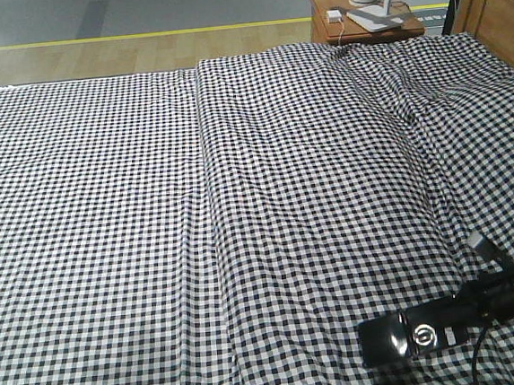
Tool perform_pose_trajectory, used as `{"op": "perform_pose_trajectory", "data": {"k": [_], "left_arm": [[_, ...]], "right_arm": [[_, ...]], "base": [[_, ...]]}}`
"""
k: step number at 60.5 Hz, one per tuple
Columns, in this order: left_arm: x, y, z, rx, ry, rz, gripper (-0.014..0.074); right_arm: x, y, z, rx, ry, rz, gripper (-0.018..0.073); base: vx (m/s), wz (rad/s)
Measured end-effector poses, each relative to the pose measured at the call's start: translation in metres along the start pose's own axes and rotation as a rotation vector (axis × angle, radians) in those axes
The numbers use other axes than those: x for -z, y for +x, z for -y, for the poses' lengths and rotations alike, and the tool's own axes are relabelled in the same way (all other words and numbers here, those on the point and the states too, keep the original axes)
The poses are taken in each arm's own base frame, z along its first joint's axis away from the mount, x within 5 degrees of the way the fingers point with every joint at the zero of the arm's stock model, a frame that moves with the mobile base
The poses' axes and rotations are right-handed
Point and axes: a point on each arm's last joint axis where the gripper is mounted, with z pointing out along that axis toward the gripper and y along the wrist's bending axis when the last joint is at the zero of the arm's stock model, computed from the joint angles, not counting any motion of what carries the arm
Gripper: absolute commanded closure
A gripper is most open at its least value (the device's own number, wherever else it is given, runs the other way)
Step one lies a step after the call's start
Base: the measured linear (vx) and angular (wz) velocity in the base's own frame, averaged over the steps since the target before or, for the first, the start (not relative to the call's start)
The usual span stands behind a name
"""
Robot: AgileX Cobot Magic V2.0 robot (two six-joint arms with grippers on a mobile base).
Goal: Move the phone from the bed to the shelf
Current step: 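Close the right gripper on the black phone's edge, then lift the phone with the right gripper up off the bed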
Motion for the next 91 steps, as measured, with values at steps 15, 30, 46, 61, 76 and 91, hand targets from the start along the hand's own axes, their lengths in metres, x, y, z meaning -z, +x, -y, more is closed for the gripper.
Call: {"op": "perform_pose_trajectory", "data": {"k": [15,30,46,61,76,91], "left_arm": [[0.000,0.000,0.000,0.000,0.000,0.000,0.0595],[0.000,0.000,0.000,0.000,0.000,0.000,0.0595],[0.000,0.000,0.000,0.000,0.000,0.000,0.0595],[0.000,0.000,0.000,0.000,0.000,0.000,0.0595],[0.000,0.000,0.000,0.000,0.000,0.000,0.0595],[0.000,0.000,0.000,0.000,0.000,0.000,0.0595]], "right_arm": [[0.033,-0.004,-0.052,0.061,0.032,0.073,0.0563],[0.075,-0.017,-0.130,0.217,0.128,0.161,0.0563],[0.083,-0.021,-0.236,0.506,0.160,0.173,0.0563],[0.074,-0.009,-0.299,0.670,0.139,0.152,0.0563],[0.056,0.010,-0.349,0.820,0.088,0.104,0.0563],[0.044,0.031,-0.392,0.943,-0.006,0.094,0.0563]], "base": [[0.00,0.00],[0.00,0.00],[0.00,0.00],[0.00,0.00],[0.00,0.00],[0.00,0.00]]}}
